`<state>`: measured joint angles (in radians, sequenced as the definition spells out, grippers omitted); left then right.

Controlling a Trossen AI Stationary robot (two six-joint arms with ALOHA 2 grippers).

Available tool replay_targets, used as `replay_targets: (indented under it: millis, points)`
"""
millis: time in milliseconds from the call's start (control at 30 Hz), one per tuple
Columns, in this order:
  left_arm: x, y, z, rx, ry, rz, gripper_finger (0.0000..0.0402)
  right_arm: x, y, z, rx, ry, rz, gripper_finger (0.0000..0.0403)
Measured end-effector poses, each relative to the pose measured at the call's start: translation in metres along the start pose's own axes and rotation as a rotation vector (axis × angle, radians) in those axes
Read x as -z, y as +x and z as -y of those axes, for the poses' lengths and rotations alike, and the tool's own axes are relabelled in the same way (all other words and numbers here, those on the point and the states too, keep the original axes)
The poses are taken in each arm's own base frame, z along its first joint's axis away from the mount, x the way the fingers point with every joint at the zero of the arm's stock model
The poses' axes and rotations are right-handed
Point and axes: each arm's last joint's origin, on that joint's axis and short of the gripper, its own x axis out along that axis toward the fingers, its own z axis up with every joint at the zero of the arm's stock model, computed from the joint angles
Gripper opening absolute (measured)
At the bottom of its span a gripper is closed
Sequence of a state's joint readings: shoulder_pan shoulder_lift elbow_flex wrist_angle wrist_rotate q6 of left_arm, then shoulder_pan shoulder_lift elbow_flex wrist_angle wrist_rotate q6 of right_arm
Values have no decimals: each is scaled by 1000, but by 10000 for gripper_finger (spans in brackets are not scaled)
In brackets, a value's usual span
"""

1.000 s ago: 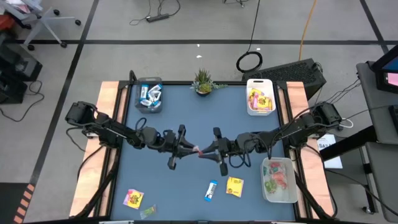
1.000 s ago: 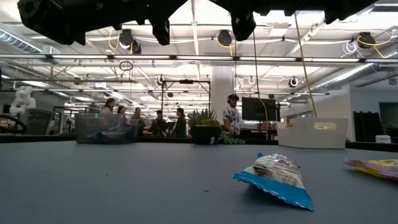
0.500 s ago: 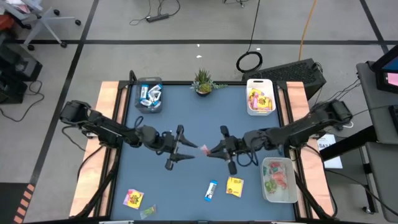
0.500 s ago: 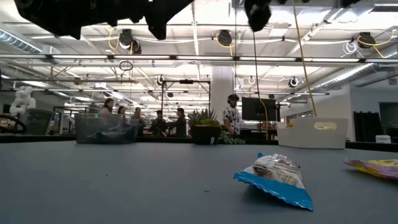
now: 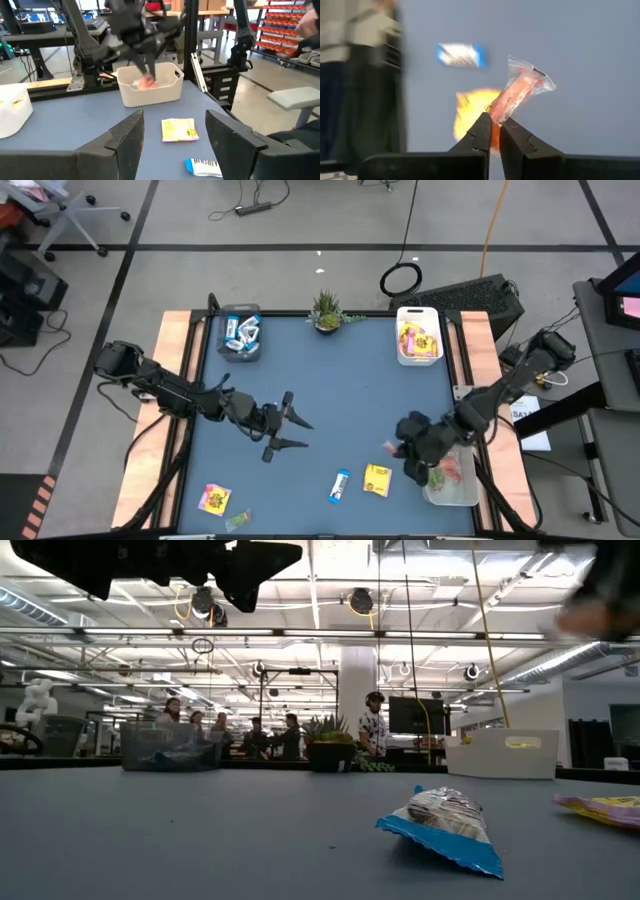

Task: Sort candy
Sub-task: Put the orange gummy candy into the grey bin, then put the bottom left yellow candy pack into the white bin

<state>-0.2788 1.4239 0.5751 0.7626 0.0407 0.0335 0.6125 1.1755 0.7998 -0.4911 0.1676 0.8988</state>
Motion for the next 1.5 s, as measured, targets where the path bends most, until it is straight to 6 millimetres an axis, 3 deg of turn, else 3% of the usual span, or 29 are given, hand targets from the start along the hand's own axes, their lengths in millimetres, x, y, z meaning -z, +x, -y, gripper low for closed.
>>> replay_targets:
  millis: [400,667,900,1067,1233,1367,1500]
  points:
    - [2,0,3,7,-27,-25,217,67,-16,-11,173,409,-272,15]
    - [4,0,9,27,-27,-48,217,90,-14,0,444,473,-400,15]
    - [6,-1,13,42,-25,-74,217,94,0,2,507,397,-421,44]
    - [5,-10,20,65,-30,-252,217,89,-1,6,525,382,-425,115]
    - [-10,-28,37,96,-71,-472,211,78,-15,1,541,394,-451,164]
    - [-16,-44,55,66,-158,-689,184,62,-34,-12,540,336,-405,148]
    - [-17,-56,75,40,-249,-852,138,47,-46,-23,512,226,-278,86]
